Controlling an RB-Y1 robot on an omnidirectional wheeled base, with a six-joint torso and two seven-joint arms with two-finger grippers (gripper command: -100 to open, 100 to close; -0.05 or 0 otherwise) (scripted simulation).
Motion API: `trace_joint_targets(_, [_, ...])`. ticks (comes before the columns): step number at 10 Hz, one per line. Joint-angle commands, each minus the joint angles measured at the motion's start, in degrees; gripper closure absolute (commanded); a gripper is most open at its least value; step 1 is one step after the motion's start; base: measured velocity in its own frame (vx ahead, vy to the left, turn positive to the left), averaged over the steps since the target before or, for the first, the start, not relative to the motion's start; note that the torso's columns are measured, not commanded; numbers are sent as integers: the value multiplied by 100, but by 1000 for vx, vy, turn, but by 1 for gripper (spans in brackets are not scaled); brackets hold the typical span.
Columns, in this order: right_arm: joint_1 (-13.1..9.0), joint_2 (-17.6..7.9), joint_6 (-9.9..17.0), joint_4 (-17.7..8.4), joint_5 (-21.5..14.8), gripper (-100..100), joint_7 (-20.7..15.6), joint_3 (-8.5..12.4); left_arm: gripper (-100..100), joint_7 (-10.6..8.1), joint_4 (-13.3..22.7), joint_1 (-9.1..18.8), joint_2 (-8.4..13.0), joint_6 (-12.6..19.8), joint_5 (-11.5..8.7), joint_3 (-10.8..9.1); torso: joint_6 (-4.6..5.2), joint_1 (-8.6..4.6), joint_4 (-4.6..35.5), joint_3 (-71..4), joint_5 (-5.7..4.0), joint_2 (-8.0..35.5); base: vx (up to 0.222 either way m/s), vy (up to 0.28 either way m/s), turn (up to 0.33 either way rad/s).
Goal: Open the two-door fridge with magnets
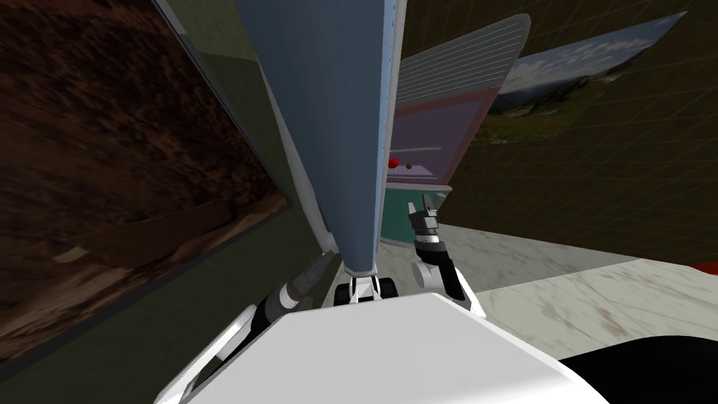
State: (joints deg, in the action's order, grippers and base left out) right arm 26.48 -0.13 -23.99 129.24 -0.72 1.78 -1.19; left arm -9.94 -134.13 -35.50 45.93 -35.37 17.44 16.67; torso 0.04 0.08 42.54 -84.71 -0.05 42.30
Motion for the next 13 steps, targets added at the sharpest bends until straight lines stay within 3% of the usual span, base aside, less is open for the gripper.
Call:
trace_joint_targets(1, [0, 0, 0, 0, 0, 0, 0, 0, -100, -54, -295, -100, 95, 29, -45, -116, 1, -11, 2, 2, -4, 5, 19, 9, 43])
trace_joint_targets(3, [0, 0, 0, 0, 0, 0, 0, 0, -100, -91, -429, -154, 155, 75, -53, -145, 5, -37, 19, 3, -17, 19, 18, 6, 39])
trace_joint_targets(7, [-1, 0, 0, 0, 0, 0, 0, 0, -100, -119, -295, -248, 210, 128, -43, -125, 7, -48, 34, -4, -25, 24, 3, 0, 6])
trace_joint_targets(8, [-1, 0, 0, 0, 0, 0, 0, -1, 0, -117, -286, -258, 213, 142, -36, -114, 1, -36, 10, 9, -14, 20, 0, 0, 0])
trace_joint_targets(13, [-1, 0, 0, 0, 0, 0, 0, 0, 0, -120, -258, -268, 219, 166, -33, -111, -5, -6, -23, 17, 6, 4, 0, 0, 0])
